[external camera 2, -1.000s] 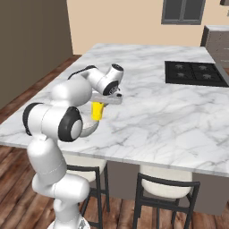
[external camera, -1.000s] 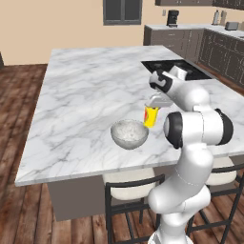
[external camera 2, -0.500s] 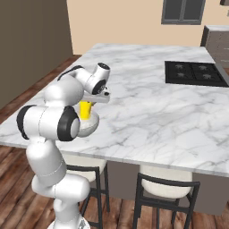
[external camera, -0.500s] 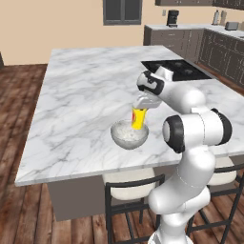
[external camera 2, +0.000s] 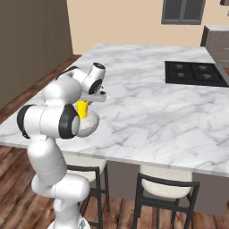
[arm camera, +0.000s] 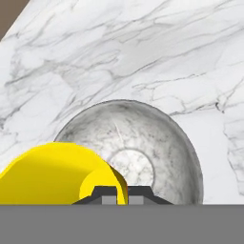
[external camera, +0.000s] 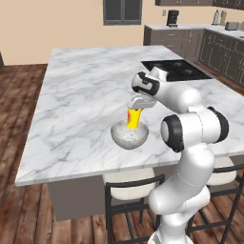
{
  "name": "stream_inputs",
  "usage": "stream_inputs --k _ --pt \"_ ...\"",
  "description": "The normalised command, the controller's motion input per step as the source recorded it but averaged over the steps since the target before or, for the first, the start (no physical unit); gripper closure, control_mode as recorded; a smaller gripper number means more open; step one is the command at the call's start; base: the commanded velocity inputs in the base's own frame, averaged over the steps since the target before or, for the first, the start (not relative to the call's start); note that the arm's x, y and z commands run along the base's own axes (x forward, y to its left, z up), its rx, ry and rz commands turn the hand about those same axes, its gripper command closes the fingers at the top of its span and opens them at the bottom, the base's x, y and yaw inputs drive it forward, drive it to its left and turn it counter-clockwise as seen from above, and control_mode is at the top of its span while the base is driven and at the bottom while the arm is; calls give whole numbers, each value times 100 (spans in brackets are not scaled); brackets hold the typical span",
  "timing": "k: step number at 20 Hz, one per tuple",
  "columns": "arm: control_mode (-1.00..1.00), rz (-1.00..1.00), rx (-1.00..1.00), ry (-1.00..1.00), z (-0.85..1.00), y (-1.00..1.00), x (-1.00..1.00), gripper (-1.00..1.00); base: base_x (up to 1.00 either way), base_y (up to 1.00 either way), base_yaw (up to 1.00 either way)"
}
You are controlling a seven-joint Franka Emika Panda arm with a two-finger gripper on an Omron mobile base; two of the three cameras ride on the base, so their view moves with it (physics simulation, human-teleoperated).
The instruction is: Place the cup inside the bowl on the dining table and move the bowl to any counter.
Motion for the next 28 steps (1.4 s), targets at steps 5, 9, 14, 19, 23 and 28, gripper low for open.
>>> stream_inputs --k 5,9,14,19,23,28 --pt "-100 0 0 0 -1 0 2 100 0 0 0" --pt "-100 0 0 0 -18 0 0 100 0 0 0" --pt "-100 0 -3 0 -21 0 -21 100 0 0 0" --pt "-100 0 -1 0 -17 0 -9 100 0 0 0" --pt "-100 0 0 0 -6 1 0 100 0 0 0" --pt "-100 0 0 -1 -3 12 0 100 0 0 0"
